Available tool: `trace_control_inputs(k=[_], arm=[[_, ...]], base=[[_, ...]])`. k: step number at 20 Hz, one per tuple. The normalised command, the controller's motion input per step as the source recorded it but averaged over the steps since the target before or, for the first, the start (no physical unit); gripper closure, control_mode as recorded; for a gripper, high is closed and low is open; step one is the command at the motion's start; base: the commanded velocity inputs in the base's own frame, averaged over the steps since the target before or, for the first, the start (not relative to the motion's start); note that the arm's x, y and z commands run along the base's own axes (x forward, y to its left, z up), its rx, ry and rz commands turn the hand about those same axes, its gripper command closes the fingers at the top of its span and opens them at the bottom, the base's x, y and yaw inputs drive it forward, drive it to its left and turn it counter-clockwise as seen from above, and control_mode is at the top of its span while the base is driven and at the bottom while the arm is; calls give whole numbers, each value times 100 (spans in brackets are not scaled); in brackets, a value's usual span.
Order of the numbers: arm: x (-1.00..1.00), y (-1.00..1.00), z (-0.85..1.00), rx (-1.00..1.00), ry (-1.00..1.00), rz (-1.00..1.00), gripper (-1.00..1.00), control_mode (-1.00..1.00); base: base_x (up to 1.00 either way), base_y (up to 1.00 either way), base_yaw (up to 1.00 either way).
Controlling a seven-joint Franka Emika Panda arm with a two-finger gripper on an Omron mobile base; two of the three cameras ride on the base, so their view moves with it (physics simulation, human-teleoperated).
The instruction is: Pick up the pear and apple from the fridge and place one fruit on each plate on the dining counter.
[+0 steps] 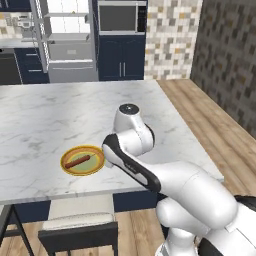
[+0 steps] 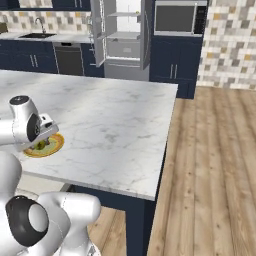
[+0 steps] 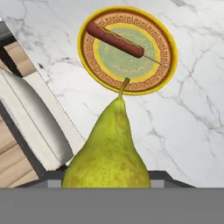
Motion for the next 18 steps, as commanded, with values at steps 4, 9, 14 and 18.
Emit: trace_control_inputs(k=[4, 9, 14, 18], arm=[[27, 22, -38, 7, 0, 7, 100, -100], [39, 35, -37, 0, 0, 8, 100, -100], [45, 33, -26, 0, 1, 5, 100, -100], [29, 19, -29, 0, 4, 1, 100, -100]], base=[[0, 0, 0], [0, 0, 0], [0, 0, 0], [0, 0, 0]])
